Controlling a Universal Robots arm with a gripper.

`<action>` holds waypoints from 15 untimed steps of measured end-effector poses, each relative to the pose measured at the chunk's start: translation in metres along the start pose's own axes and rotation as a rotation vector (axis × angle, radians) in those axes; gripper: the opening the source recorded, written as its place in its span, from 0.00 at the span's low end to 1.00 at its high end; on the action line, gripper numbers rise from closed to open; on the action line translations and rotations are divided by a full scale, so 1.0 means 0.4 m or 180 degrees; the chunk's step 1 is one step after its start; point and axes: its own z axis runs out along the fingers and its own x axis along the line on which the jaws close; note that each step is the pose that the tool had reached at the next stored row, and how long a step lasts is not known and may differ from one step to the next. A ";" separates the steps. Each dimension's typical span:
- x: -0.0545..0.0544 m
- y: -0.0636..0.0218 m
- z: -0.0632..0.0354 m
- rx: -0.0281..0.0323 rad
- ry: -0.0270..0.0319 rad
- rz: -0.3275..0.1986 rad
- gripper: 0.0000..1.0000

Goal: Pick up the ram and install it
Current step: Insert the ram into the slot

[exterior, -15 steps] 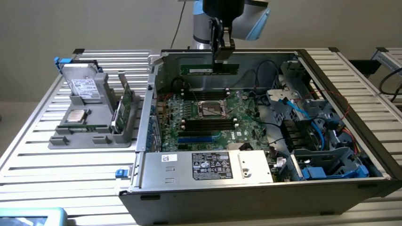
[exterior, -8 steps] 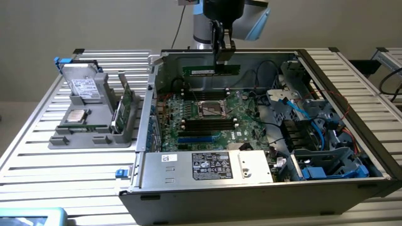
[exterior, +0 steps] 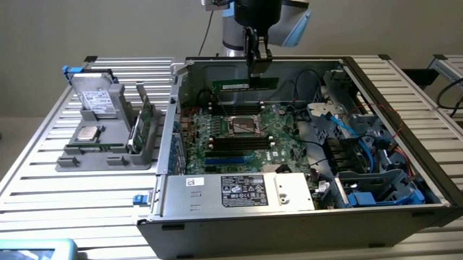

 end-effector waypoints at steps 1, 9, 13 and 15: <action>-0.003 0.000 0.002 0.0002 0.0009 0.0000 0.14; -0.013 0.003 0.036 0.0000 0.0017 0.0054 0.14; -0.013 0.004 0.043 -0.0003 0.0019 0.0072 0.14; -0.012 0.004 0.049 -0.0009 0.0018 0.0071 0.14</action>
